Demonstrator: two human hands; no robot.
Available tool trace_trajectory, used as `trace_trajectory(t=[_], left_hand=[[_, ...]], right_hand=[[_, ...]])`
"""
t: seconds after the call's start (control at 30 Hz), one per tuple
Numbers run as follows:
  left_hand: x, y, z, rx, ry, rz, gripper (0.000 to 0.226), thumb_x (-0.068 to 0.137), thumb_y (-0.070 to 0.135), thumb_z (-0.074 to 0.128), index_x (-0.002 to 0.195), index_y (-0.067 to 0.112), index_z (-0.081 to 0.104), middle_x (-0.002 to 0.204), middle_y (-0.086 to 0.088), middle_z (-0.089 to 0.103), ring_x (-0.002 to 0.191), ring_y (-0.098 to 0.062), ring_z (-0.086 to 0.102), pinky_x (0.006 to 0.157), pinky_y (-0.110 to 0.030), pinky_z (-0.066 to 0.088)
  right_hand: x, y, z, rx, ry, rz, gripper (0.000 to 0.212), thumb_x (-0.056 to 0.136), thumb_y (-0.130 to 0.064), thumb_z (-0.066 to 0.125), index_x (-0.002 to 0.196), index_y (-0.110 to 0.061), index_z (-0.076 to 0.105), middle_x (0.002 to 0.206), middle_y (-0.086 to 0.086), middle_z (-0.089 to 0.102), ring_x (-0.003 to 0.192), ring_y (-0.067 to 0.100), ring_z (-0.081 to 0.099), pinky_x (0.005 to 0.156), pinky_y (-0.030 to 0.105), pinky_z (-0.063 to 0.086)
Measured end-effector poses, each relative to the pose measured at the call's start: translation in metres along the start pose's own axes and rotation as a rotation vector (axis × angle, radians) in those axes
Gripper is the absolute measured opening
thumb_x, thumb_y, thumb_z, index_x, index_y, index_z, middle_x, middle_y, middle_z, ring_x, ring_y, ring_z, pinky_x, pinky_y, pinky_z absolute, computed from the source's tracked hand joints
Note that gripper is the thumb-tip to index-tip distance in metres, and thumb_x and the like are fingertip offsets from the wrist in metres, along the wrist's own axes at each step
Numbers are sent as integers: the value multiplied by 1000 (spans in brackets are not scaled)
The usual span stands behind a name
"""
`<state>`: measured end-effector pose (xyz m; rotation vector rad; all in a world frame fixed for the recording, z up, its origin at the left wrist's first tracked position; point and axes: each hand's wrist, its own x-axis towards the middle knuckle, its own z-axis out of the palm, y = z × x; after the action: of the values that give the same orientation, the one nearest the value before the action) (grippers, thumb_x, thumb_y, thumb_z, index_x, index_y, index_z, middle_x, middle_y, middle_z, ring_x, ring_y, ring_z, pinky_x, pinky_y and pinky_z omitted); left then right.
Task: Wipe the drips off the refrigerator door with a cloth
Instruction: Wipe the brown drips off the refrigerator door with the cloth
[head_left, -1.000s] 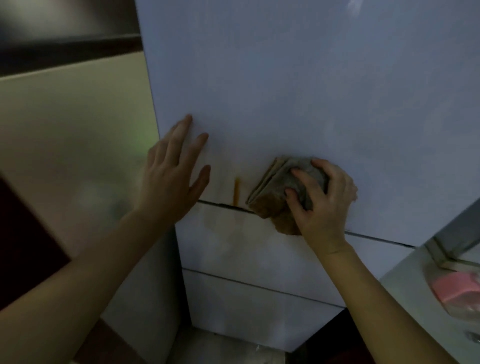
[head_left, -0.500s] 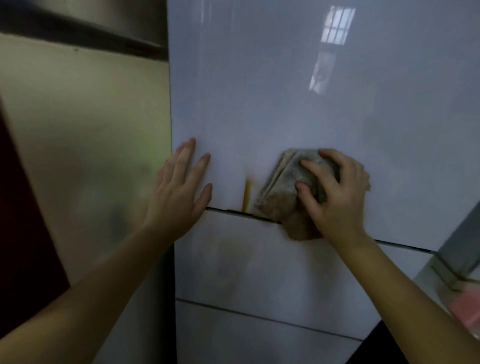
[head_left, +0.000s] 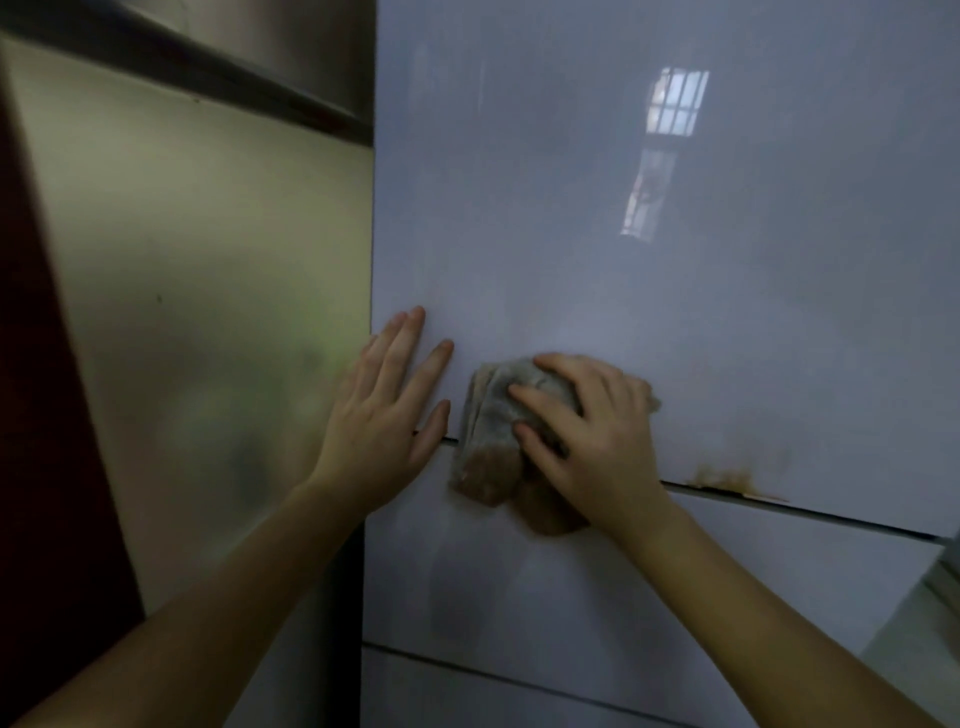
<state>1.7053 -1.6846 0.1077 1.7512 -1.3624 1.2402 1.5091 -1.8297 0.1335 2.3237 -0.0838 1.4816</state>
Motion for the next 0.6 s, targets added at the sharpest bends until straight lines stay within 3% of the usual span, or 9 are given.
trace_trajectory(t=[0.33,0.6], left_hand=[[-5,-1,8,50,66,27,57,99,34,51,151,11,42,161,-21,29,151,-33,23,121,-50,29],[-7,-8,16,117,101,78,59,101,39,45,153,13,37,162,-21,27,151,-34,25,120,-48,29]], right_hand=[[-34,19,-9,-45,94,105,28,90,-34,74,114,-20,77,125,12,66,109,36,60,91,50,46],[-24,-4,18,2,129,-19,27,92,-37,73,115,-22,76,126,9,67,112,33,61,93,45,44]])
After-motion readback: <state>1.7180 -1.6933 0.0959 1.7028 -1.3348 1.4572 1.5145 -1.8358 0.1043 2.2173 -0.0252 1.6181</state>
